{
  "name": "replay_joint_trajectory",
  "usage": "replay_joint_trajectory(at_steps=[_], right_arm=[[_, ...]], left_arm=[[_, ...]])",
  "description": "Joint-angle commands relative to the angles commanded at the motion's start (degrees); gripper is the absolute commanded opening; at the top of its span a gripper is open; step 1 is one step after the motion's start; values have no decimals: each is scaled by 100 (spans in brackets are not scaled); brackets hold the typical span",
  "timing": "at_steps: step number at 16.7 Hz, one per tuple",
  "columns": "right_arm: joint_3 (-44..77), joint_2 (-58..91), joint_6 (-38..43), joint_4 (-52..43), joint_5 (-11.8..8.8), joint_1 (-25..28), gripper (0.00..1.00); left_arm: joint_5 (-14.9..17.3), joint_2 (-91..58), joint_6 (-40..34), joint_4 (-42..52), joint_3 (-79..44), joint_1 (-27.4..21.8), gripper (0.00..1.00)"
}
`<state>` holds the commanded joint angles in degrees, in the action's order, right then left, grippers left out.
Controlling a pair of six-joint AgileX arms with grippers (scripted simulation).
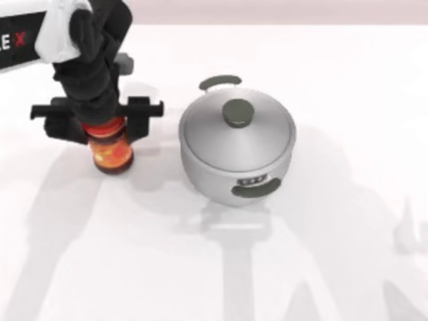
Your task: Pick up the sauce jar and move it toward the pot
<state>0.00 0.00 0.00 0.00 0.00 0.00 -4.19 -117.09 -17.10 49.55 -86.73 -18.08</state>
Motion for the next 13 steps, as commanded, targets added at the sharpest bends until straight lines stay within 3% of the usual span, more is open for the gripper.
replay_joint_trajectory(at_steps=[7,13], right_arm=[[0,0,0,0,0,0,100],[0,0,0,0,0,0,100]], left_arm=[[0,0,0,0,0,0,98],[0,0,0,0,0,0,100]])
